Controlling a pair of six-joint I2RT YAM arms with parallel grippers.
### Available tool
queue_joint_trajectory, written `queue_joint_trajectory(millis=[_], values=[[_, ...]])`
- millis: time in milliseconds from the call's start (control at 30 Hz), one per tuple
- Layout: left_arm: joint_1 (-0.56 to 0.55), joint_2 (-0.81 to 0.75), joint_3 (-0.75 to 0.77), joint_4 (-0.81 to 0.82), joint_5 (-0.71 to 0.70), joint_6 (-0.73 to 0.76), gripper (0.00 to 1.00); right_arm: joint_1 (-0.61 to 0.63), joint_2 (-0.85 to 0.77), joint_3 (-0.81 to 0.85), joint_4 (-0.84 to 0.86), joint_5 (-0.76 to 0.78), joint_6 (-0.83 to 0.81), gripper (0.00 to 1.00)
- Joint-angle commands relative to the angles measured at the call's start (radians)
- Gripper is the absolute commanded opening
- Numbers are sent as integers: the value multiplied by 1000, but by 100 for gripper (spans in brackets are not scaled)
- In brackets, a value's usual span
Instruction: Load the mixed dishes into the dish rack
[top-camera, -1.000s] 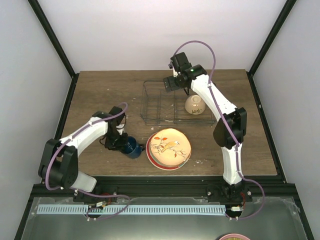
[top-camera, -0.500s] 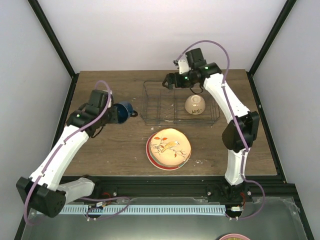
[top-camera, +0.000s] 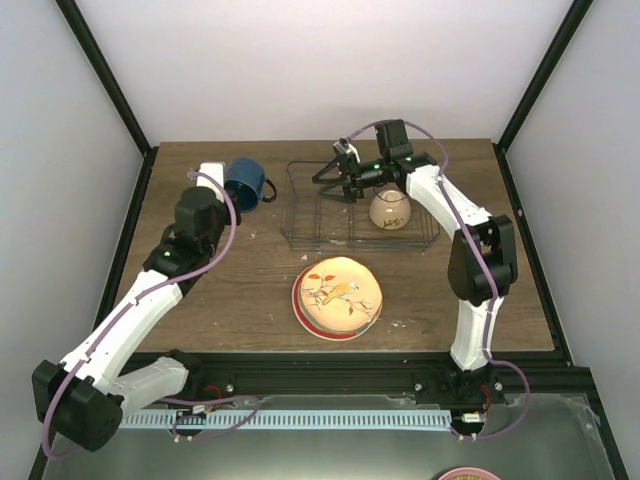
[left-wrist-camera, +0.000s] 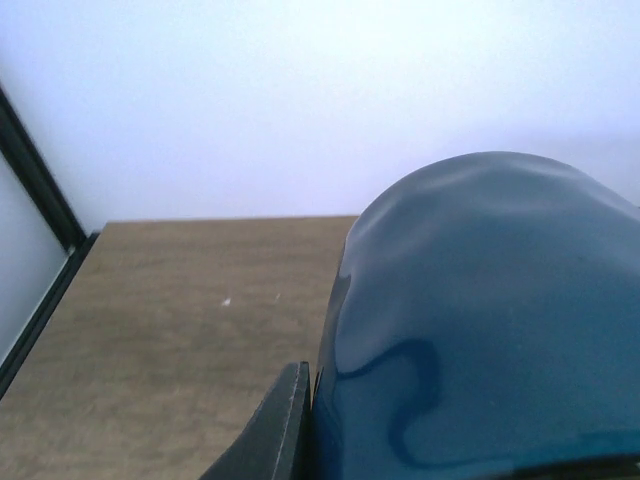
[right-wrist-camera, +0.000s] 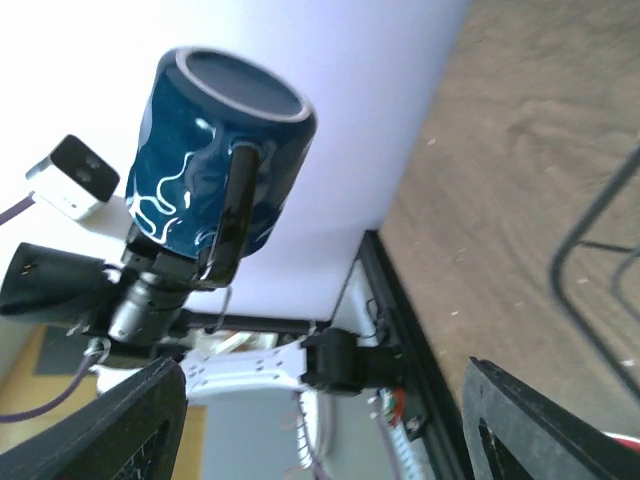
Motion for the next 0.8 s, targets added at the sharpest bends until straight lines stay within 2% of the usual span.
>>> queue_joint_trajectory(millis=[0,67,233,433,600,767], values=[[-55,30,10,242,-42,51,0,16,6,-19,223,-206,179,76],[-70,52,16,251,-31,44,0,24,7,-36,280,-212,218,76],[-87,81,17,261,-6,17,0,49,4,-110,551,-235,419,69],[-93,97,14,278,19,-15,0,83,31,-110,584,-243,439,68],[-115,126,22,287,20,-29,0,111,58,-108,711,-244,532,66],[-127,141,22,290,24,-46,0,123,78,-108,763,-240,568,57]])
